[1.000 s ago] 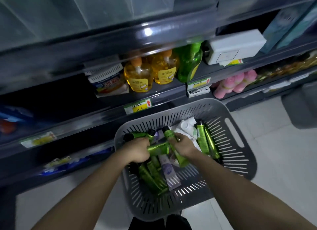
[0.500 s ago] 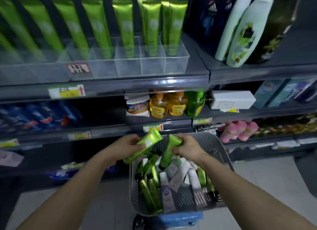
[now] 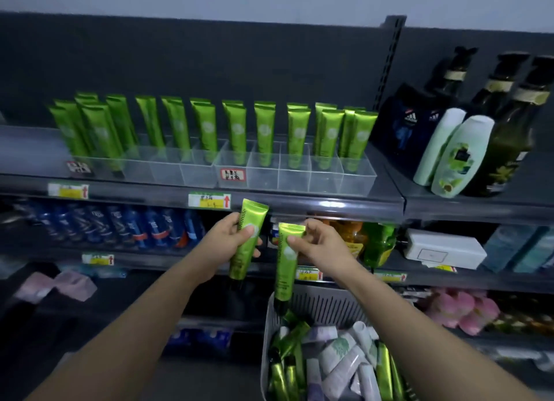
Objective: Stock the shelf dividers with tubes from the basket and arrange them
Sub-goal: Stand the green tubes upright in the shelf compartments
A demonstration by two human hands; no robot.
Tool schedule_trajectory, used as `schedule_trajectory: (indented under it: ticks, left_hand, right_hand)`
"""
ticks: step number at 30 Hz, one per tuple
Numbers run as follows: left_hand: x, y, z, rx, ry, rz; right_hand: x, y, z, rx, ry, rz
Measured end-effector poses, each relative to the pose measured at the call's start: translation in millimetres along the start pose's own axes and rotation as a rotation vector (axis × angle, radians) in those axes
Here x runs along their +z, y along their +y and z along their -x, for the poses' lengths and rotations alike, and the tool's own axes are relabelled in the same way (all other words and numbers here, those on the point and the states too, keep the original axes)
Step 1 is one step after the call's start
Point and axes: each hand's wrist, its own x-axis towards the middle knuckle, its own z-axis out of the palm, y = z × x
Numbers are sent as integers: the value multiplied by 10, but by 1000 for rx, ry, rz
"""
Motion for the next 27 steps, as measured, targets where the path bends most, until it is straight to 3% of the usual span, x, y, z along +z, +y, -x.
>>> schedule_trajectory:
  ticks: [8, 17, 27]
  left_hand:
    - [-716, 357, -108, 181, 141, 25]
    - [-1839, 848, -293, 436, 196, -200]
    - [-2693, 1289, -702, 573, 282, -406]
  right_hand:
    - [522, -717, -290, -156, 7, -16]
    - [1151, -1415, -717, -292, 118, 19]
    - [1651, -1860, -1121, -382, 206, 20]
